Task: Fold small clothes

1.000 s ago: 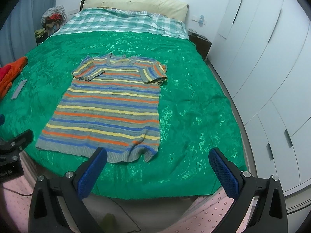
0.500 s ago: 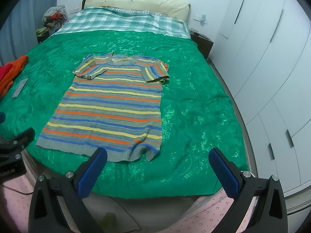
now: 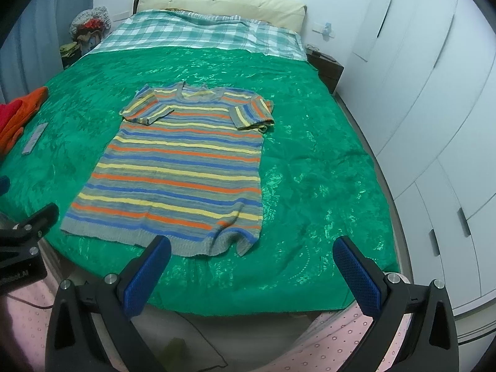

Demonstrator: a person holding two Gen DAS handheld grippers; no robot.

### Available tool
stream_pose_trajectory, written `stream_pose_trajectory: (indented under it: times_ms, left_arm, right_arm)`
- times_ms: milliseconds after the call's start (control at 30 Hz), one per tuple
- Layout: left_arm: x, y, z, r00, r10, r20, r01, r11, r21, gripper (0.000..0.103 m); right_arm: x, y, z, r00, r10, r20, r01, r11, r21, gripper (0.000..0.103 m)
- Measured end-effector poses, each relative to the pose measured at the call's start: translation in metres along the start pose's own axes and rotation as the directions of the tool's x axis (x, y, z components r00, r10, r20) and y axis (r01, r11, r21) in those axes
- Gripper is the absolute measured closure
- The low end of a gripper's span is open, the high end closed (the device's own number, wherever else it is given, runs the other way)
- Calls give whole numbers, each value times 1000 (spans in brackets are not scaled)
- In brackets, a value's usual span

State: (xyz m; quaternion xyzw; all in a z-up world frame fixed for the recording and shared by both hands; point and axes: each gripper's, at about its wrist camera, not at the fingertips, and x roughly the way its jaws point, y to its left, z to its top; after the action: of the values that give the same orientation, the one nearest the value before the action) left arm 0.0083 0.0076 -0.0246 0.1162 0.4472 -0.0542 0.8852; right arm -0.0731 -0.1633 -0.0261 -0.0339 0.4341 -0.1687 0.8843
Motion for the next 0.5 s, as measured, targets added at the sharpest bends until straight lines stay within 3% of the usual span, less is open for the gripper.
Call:
stream_pose_trajectory:
  times_ms: [500]
  left_arm:
    - [2, -1, 0, 1000, 2, 2, -2, 1000, 12, 0]
  right_arm:
    - [3, 2, 1, 1000, 14, -8, -14, 1000, -6, 0]
